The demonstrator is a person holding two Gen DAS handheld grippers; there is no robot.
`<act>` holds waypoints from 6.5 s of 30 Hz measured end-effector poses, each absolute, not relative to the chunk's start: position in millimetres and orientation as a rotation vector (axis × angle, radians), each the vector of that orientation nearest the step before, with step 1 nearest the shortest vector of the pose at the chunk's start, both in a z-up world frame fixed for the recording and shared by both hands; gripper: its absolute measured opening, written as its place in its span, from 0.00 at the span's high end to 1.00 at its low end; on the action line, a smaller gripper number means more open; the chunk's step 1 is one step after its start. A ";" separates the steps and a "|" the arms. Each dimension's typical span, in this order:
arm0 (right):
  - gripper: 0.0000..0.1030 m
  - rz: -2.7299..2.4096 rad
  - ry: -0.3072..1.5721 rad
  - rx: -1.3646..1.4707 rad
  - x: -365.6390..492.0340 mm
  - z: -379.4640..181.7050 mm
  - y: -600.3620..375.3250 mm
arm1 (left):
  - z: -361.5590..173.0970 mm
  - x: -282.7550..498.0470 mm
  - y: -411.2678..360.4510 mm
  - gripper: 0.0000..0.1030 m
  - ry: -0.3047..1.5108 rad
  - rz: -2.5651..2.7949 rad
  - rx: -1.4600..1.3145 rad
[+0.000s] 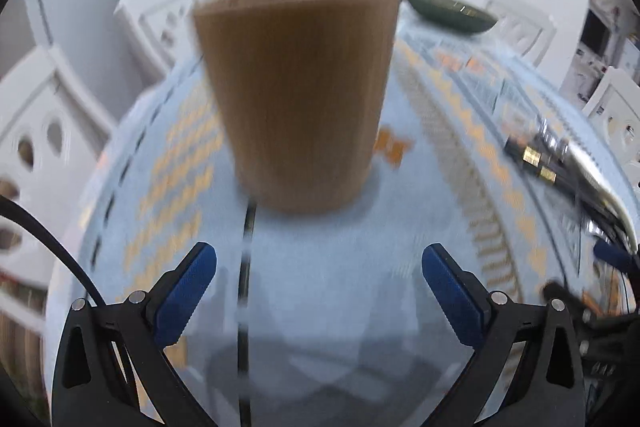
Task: Organize utensils
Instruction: 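Grasp the wooden cup with the left tool and lift it while the right tool approaches the white spoons, then grasp a white ceramic spoon with the right tool and lift it, then lower the white spoon into the cup held by the left tool, release, then grasp the second white ceramic spoon from the pile with the right tool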
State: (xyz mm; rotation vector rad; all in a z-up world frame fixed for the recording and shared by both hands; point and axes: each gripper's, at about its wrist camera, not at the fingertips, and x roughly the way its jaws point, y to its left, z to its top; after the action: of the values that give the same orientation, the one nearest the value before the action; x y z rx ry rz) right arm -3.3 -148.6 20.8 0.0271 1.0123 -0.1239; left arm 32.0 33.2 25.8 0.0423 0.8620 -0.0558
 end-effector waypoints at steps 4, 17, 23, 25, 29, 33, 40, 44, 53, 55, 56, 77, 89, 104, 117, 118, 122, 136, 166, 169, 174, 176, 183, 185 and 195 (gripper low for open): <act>0.00 -0.125 1.013 0.024 -3.7 21.2 -147.1 | 28.3 60.5 23.3 0.00 0.813 -0.069 0.087; 0.00 -0.020 1.271 0.167 22.9 32.0 -170.8 | 11.1 74.2 28.5 0.00 0.905 -0.019 0.090; 0.00 -0.106 1.193 0.200 15.3 74.6 -189.9 | 20.1 73.4 45.2 0.01 0.858 -0.029 -0.014; 0.00 -0.171 1.116 0.130 7.5 98.5 -196.1 | 22.1 76.5 41.4 0.00 0.852 -0.060 -0.009; 0.00 -0.325 0.995 -0.186 4.7 127.4 -203.1 | 19.8 86.3 50.1 0.01 0.862 -0.047 -0.064; 0.00 -0.332 0.999 -0.192 11.1 143.1 -230.4 | 17.6 90.3 58.6 0.01 0.872 -0.012 -0.116; 0.00 -0.353 1.107 -0.045 14.1 129.5 -262.1 | 20.4 96.3 45.6 0.06 0.837 0.027 -0.056; 0.10 -0.324 1.154 -0.085 24.7 111.0 -252.4 | 20.3 95.5 49.1 0.06 0.835 0.021 -0.075; 0.31 -0.271 1.274 -0.179 56.1 72.9 -229.0 | 19.9 96.1 49.9 0.06 0.833 0.022 -0.073; 0.31 -0.270 1.283 -0.171 60.2 70.3 -229.6 | 19.8 96.2 49.8 0.06 0.833 0.023 -0.071; 0.31 -0.278 1.288 -0.172 62.6 68.8 -230.5 | 19.5 97.3 50.4 0.06 0.833 0.023 -0.071; 0.76 -0.229 1.286 0.326 74.3 80.5 -303.4 | 16.4 97.1 48.7 0.05 0.843 0.023 -0.073; 0.44 -0.219 1.395 0.326 80.3 53.0 -306.5 | 15.9 97.0 48.2 0.05 0.844 0.023 -0.073; 0.88 -0.149 1.441 0.254 94.4 48.2 -272.6 | 15.8 96.1 47.5 0.05 0.844 0.022 -0.074; 0.93 0.075 1.114 0.254 115.0 144.6 -243.7 | 16.2 96.4 47.2 0.05 0.843 0.022 -0.075; 0.93 0.098 1.084 0.267 116.3 154.2 -241.5 | 16.2 96.4 47.5 0.05 0.843 0.022 -0.075; 0.93 0.238 0.934 0.361 139.8 197.2 -212.2 | 16.1 96.0 47.1 0.05 0.843 0.023 -0.075; 0.93 0.612 0.757 0.452 226.6 213.6 -48.6 | 16.5 95.0 45.8 0.05 0.842 0.025 -0.071; 0.58 0.551 0.829 0.432 146.8 224.8 -121.3 | 19.9 94.0 47.5 0.05 0.848 0.032 -0.059; 0.52 0.469 0.783 0.456 111.4 242.8 -163.8 | 20.3 93.9 48.0 0.05 0.848 0.032 -0.059; 0.37 0.242 0.747 0.461 61.9 250.0 -234.4 | 19.7 93.6 46.7 0.05 0.848 0.032 -0.059; 0.37 0.132 0.789 0.485 49.4 237.8 -260.3 | 20.2 94.3 47.1 0.05 0.848 0.033 -0.058; 0.37 -0.092 1.045 0.573 45.7 161.8 -312.2 | 20.9 94.1 47.5 0.05 0.848 0.033 -0.057; 0.37 -0.154 1.156 0.598 52.4 128.7 -323.7 | 21.1 94.0 47.0 0.05 0.848 0.033 -0.057; 0.42 -0.285 1.342 0.775 57.7 45.3 -365.3 | 20.4 93.6 45.6 0.04 0.848 0.033 -0.056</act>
State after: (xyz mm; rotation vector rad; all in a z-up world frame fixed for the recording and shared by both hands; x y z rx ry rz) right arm 57.7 -365.3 45.3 0.7754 1.3420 -0.2853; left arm 93.6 45.6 20.4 -0.0561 0.8478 0.0332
